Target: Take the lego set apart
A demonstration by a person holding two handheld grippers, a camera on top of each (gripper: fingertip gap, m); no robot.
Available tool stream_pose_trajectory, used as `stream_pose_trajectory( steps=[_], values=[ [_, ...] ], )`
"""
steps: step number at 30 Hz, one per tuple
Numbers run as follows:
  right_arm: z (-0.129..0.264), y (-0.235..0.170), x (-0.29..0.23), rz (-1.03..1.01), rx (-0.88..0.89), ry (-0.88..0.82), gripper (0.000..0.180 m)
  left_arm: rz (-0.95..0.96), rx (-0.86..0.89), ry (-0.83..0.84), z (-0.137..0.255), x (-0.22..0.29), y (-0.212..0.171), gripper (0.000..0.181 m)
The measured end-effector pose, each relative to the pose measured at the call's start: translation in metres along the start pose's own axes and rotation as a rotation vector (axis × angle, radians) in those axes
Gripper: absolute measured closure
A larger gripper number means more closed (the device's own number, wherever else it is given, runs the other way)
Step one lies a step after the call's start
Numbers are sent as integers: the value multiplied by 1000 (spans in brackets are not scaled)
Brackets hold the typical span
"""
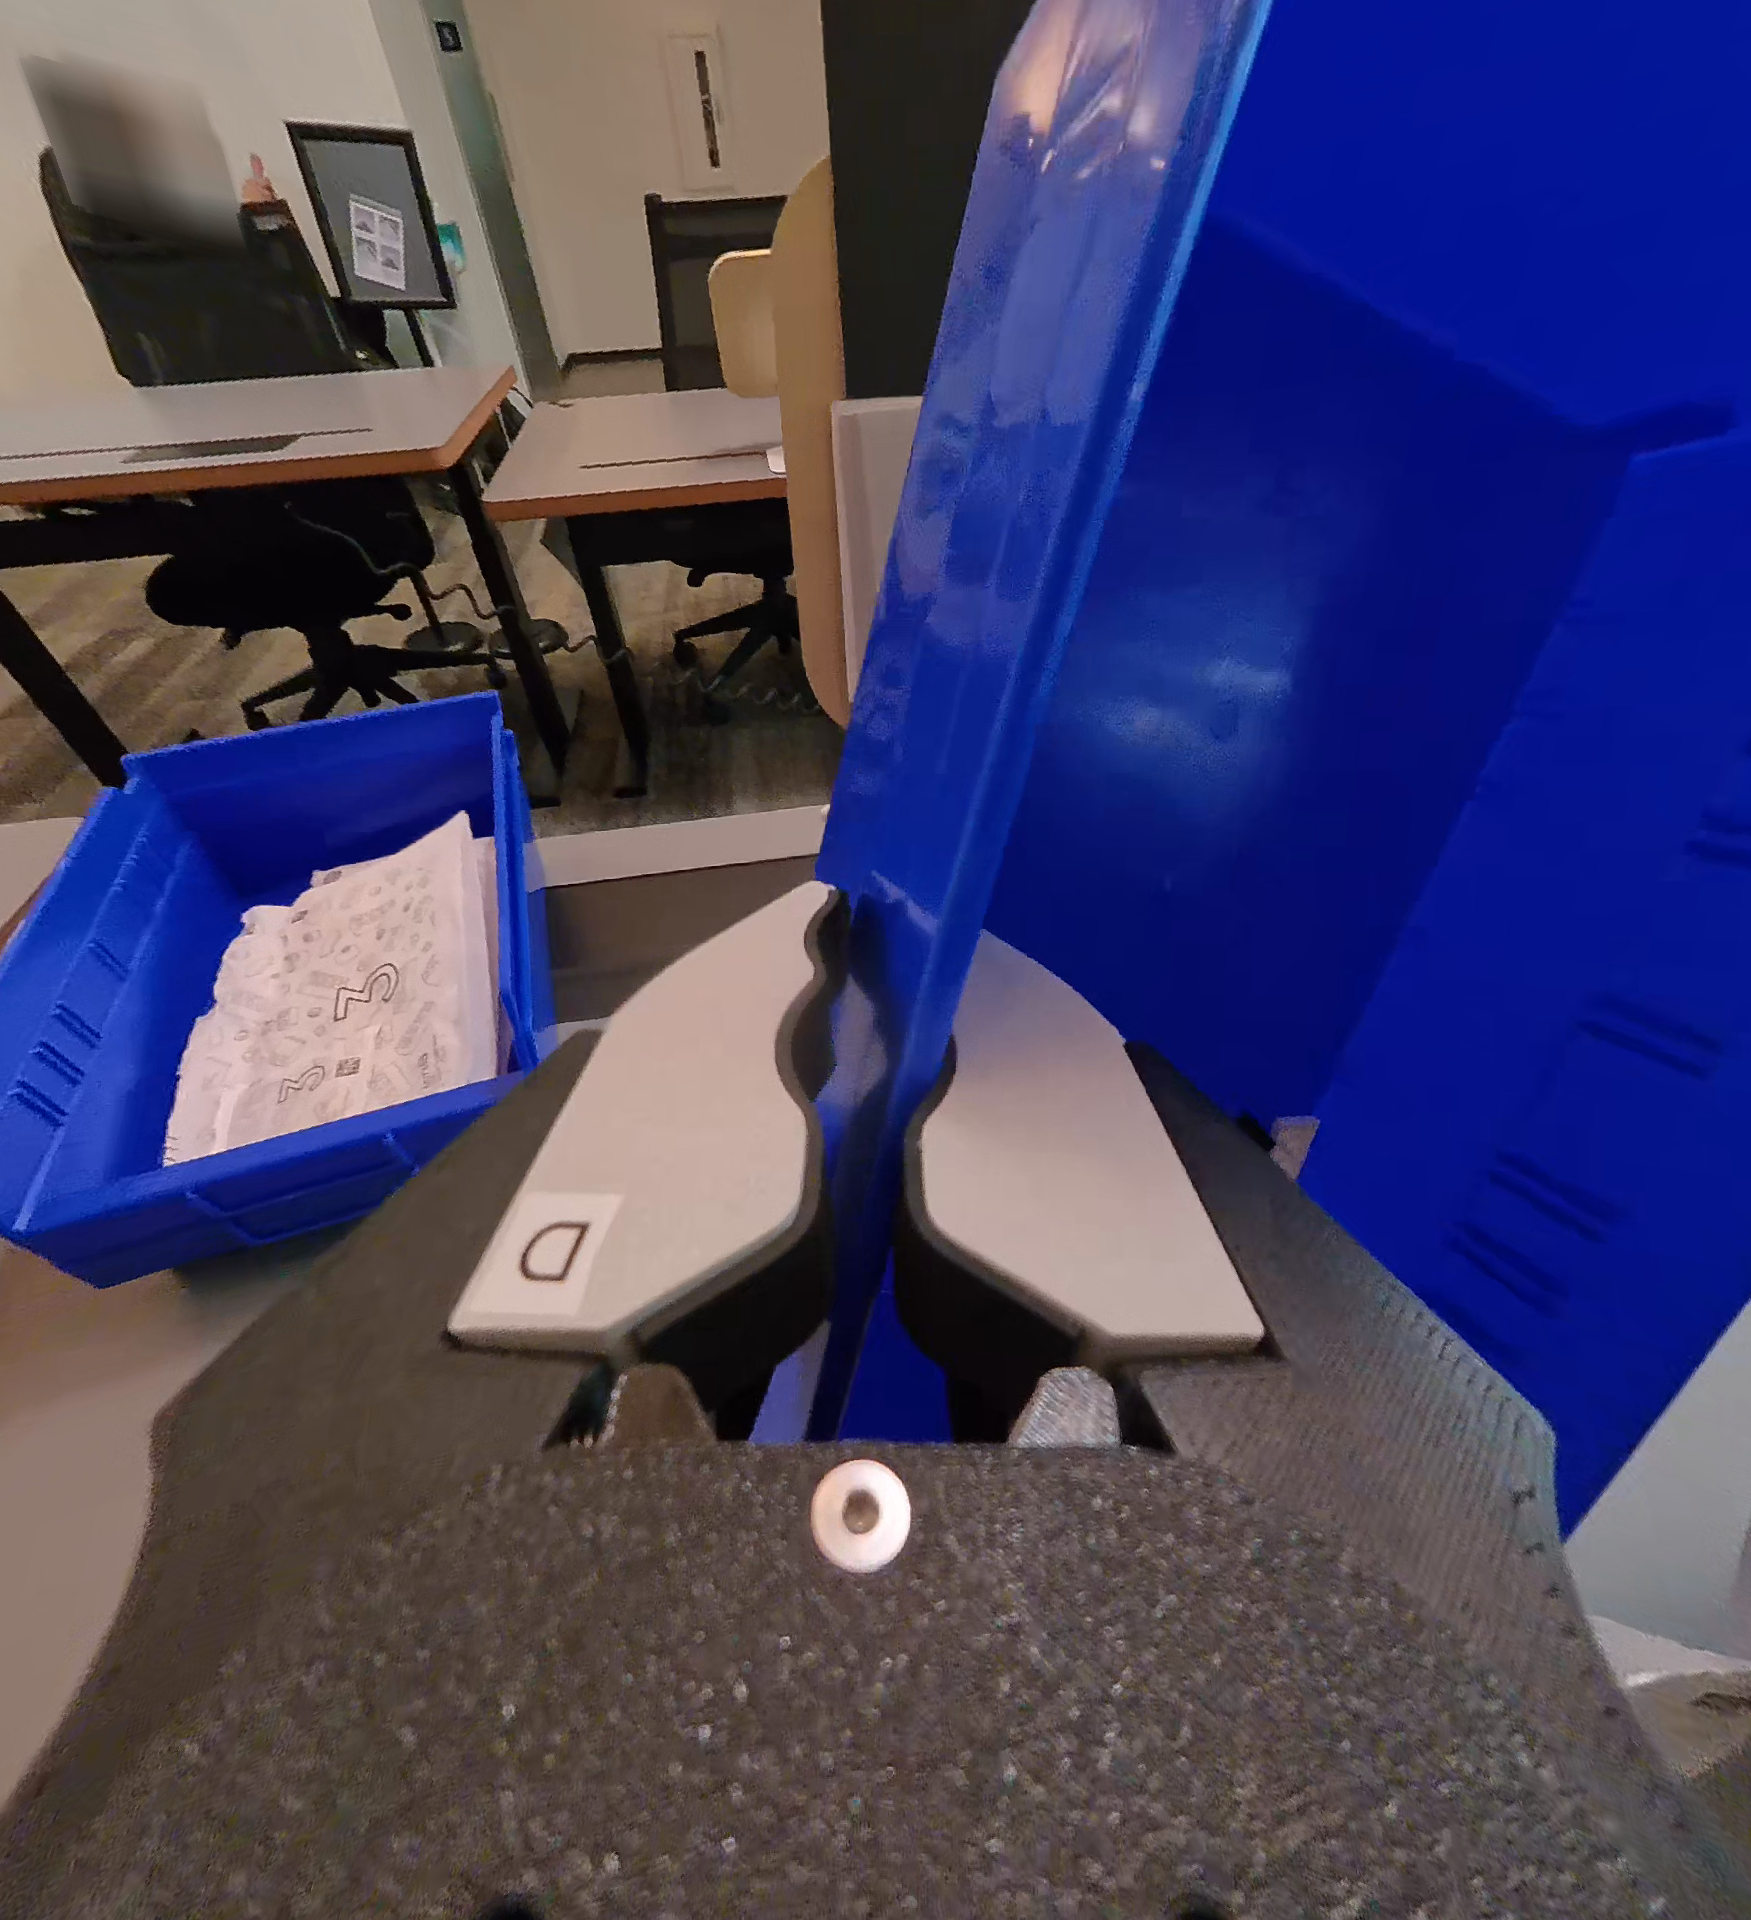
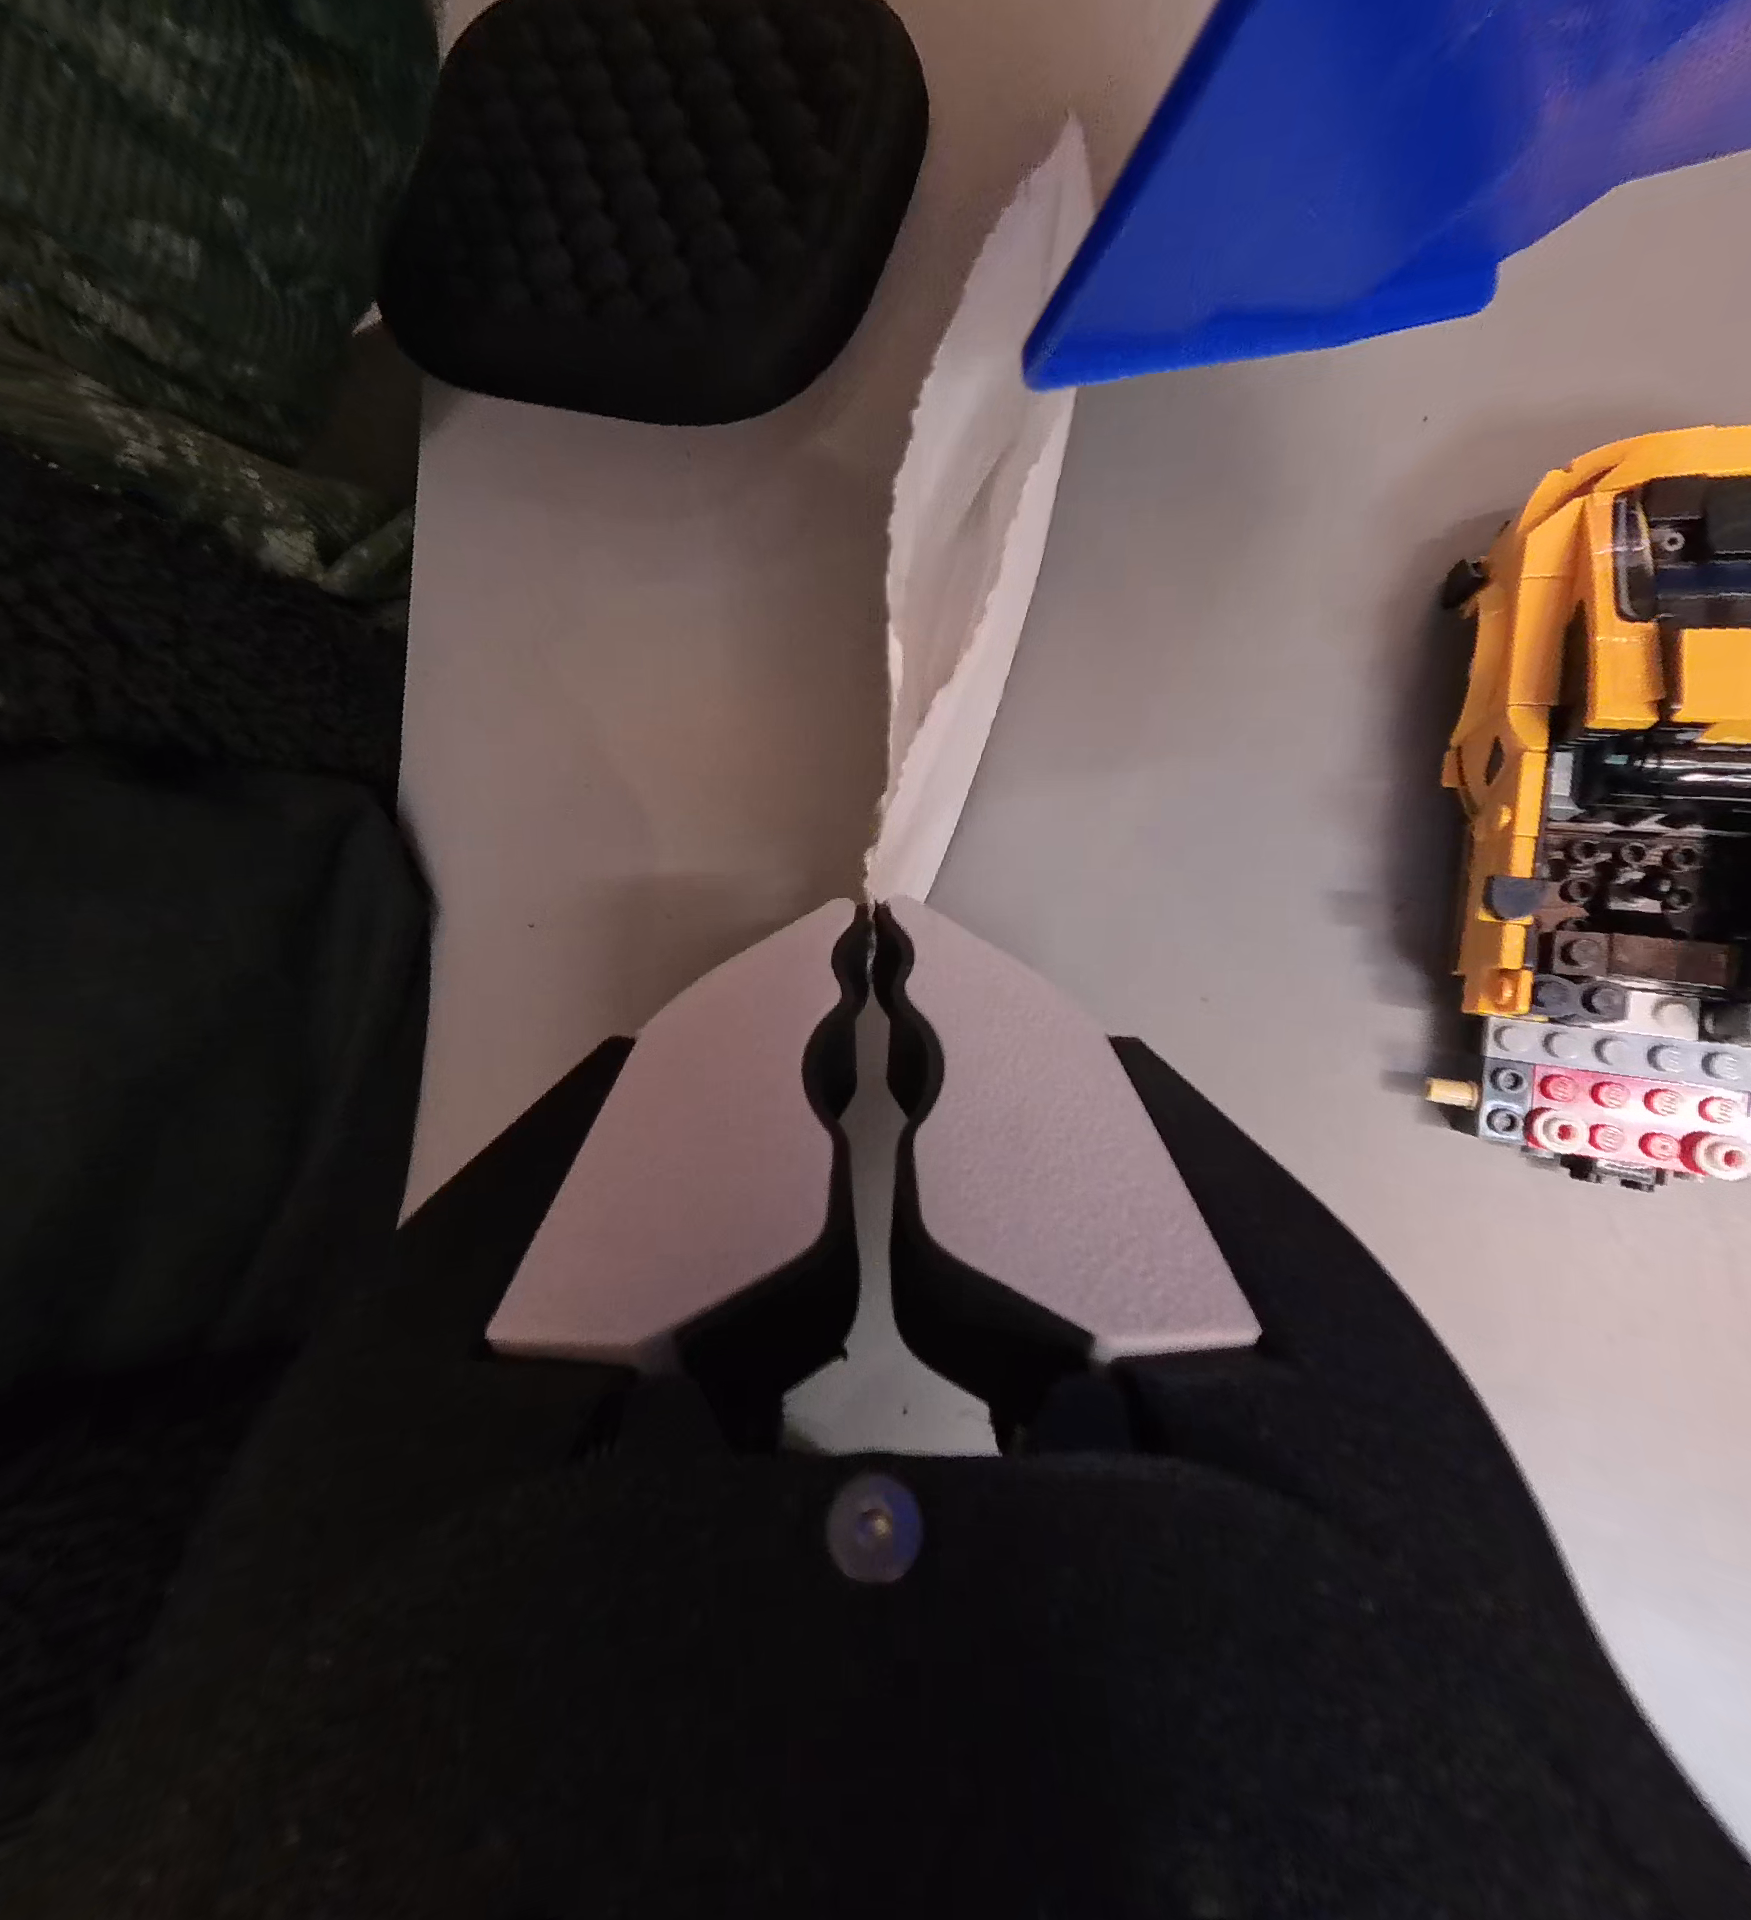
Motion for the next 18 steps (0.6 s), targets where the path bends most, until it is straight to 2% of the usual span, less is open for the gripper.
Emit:
stream_pose_trajectory(
  steps=[18],
  values=[
    [-2,1,9,-56,6,14,180,-48,32,32,12,2,-8,174]
  ],
)
Point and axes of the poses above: each gripper's, where its closed fingertips meet, z back along the fingers, y out of its top, x = y × z across the jaws, the point moved 6 cm from there along z, back along the fingers, and after that the axes turned 15 degrees about z, right-handed, at the moved point
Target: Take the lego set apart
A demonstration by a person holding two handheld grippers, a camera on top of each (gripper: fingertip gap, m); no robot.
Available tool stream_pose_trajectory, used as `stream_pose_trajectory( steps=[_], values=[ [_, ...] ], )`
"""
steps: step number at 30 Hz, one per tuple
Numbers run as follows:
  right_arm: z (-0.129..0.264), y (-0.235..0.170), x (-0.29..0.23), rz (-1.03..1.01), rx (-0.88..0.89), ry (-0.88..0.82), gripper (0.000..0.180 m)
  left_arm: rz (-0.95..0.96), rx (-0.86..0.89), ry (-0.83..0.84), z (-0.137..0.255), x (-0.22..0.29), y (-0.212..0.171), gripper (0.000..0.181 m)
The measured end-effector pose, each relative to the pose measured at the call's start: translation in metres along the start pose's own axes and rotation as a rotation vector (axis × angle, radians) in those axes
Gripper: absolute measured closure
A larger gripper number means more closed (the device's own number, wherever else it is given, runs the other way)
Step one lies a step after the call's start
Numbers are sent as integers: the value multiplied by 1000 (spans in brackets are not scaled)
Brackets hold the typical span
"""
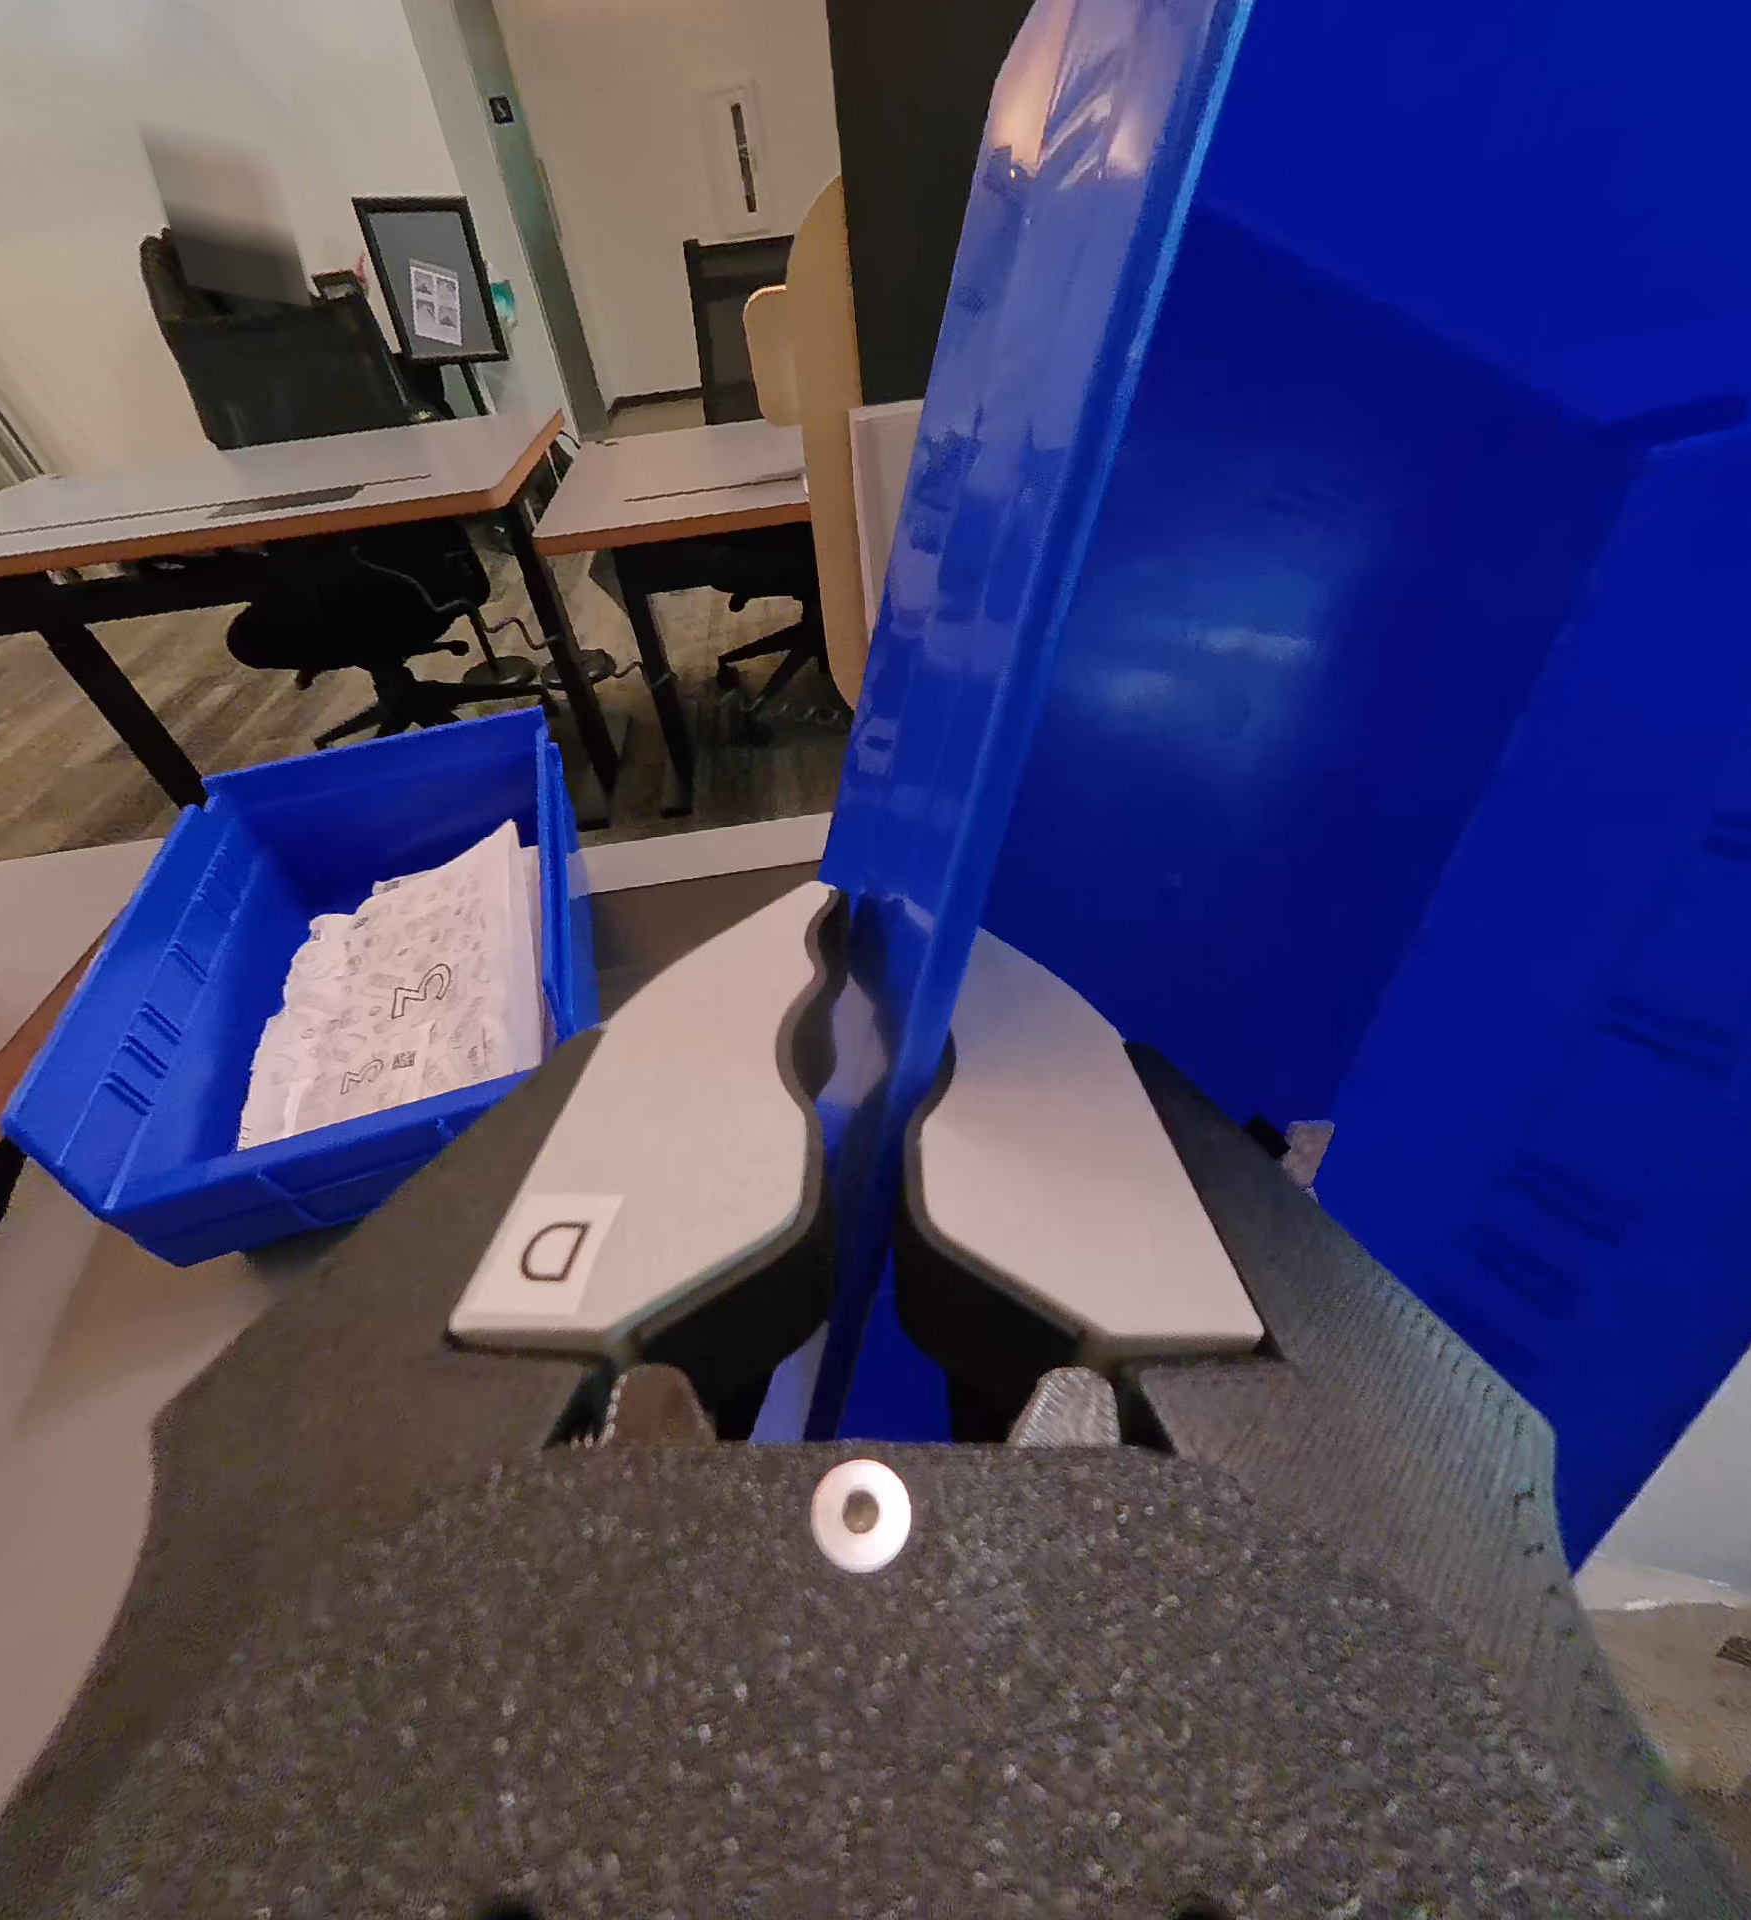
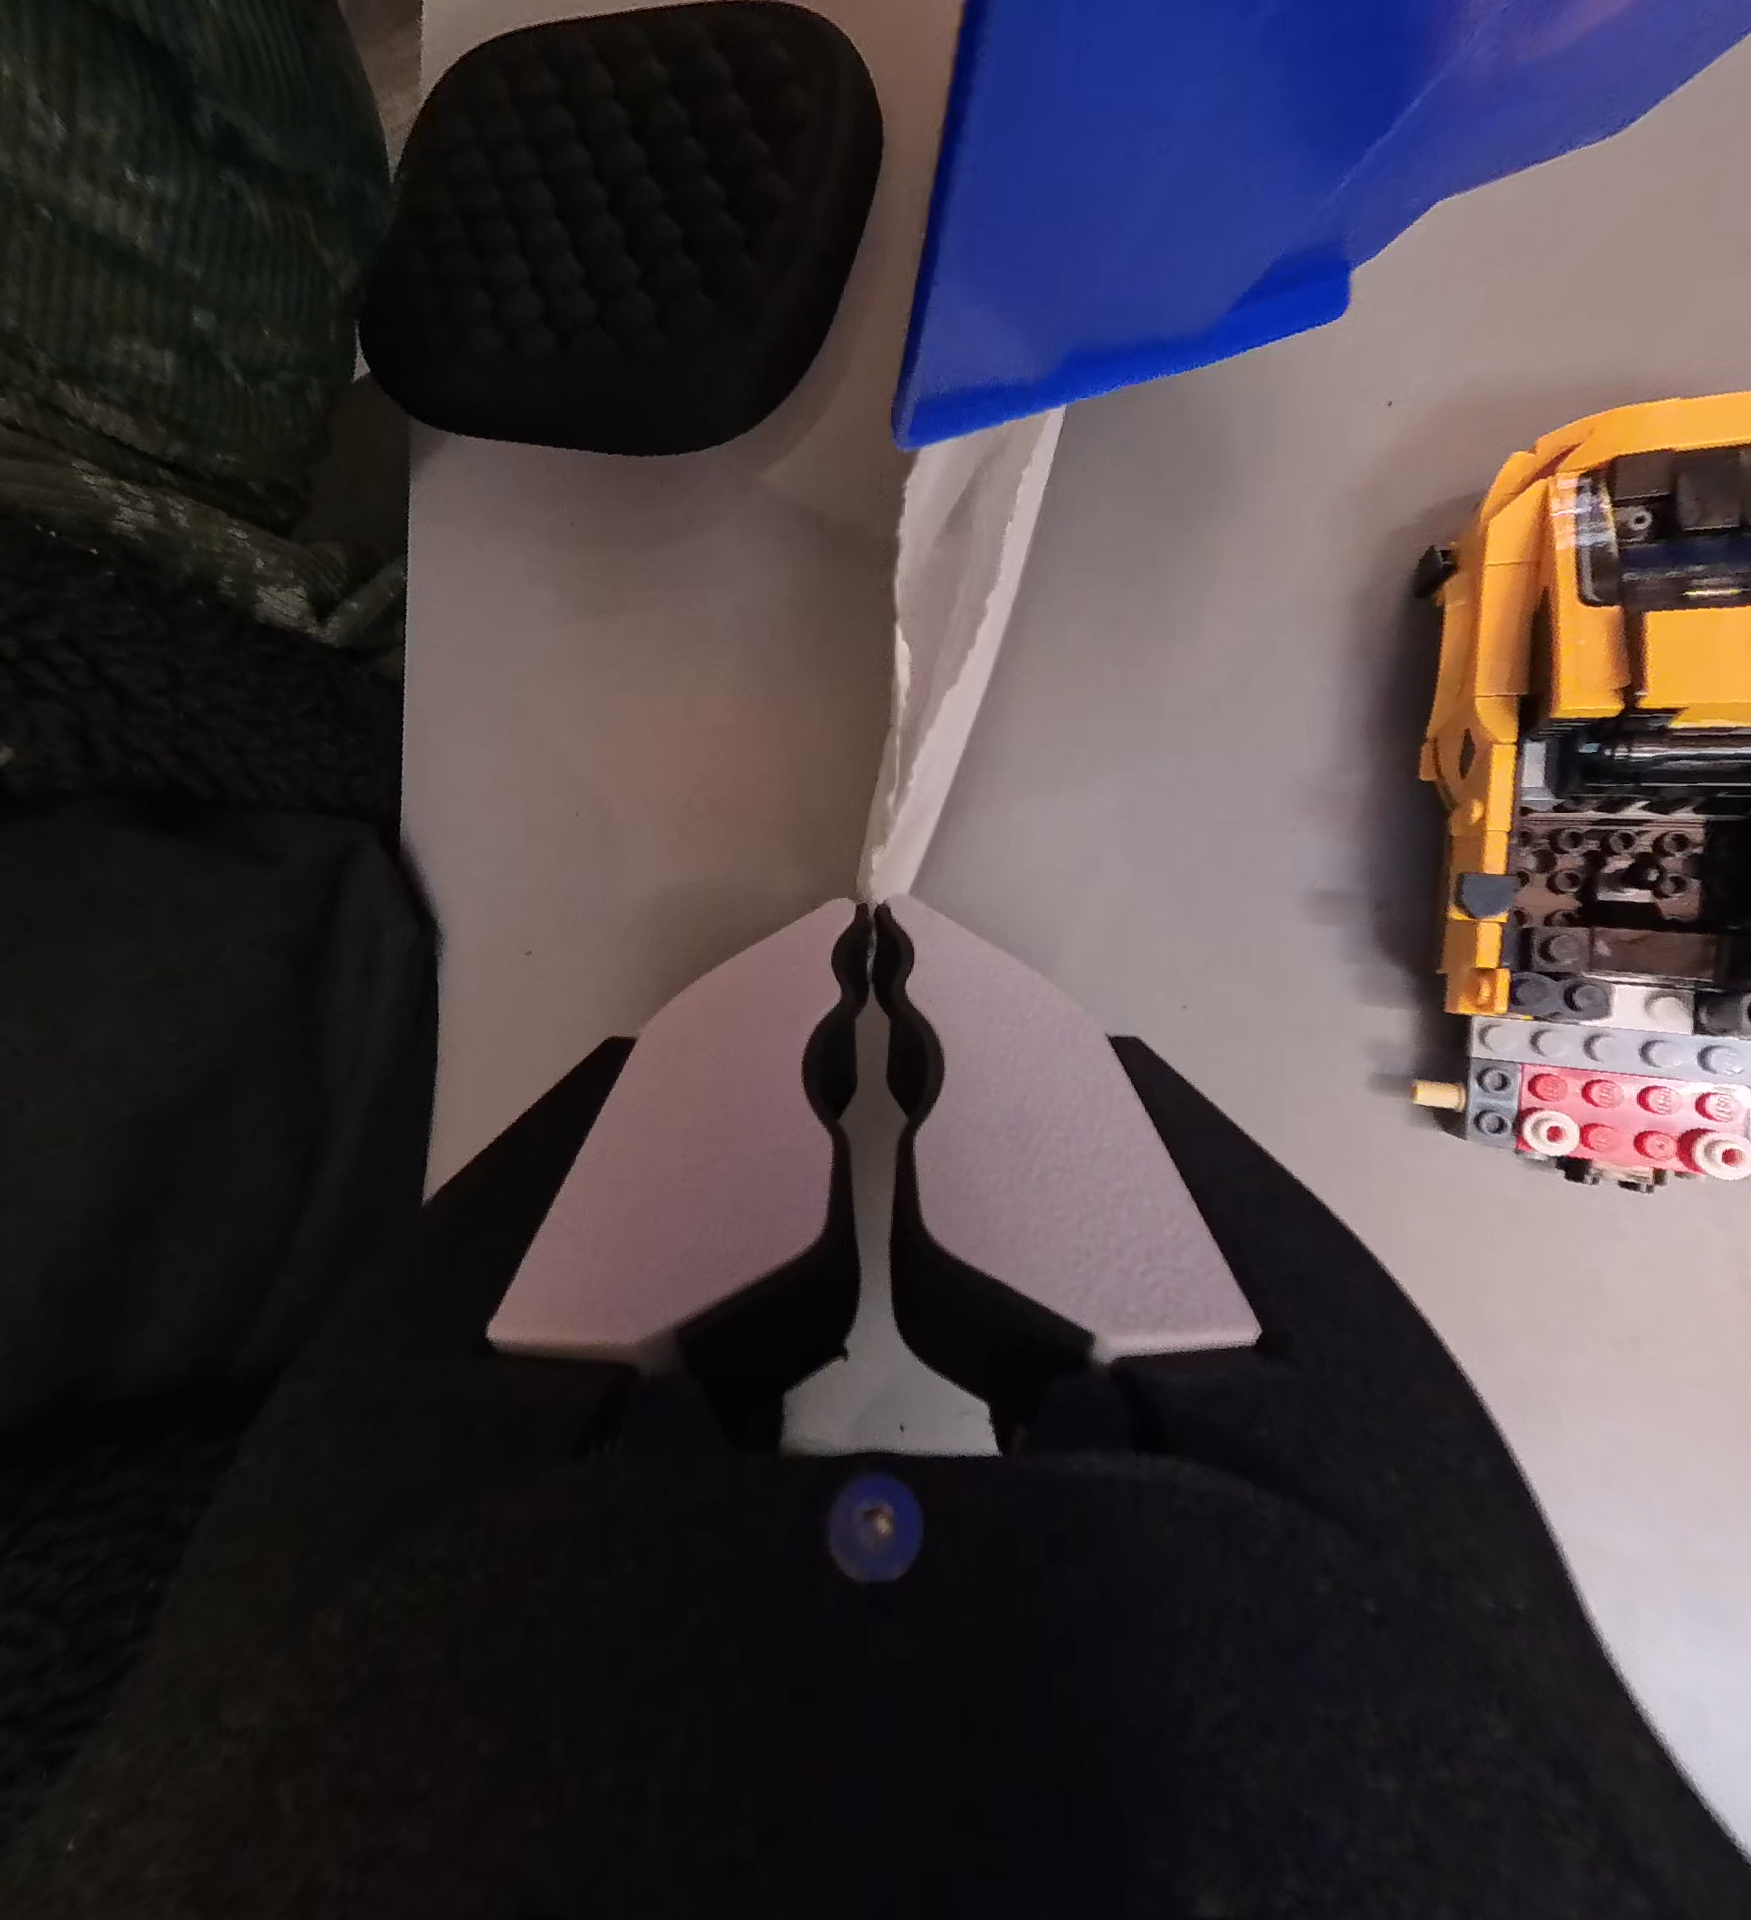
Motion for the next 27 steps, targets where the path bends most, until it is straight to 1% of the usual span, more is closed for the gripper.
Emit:
stream_pose_trajectory(
  steps=[6,12,21,24,27],
  values=[
    [1,0,1,-7,11,4,180,-62,33,49,2,5,-6,174],
    [1,2,1,3,42,-32,180,-85,58,64,5,8,-8,174],
    [4,10,11,-14,190,-173,180,-123,144,99,17,13,-4,174],
    [2,11,15,9,206,-251,180,-129,157,94,18,16,-4,174],
    [2,13,17,12,242,-290,180,-151,170,97,20,21,-2,174]
  ],
)
Point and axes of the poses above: each gripper's, where its closed fingertips meet, z back along the fingers, y out of its top, x = y × z across the jaws, the point moved 6 cm from there along z, back along the fingers, and after that the axes turned 15 degrees about z, right-handed, at the moved point
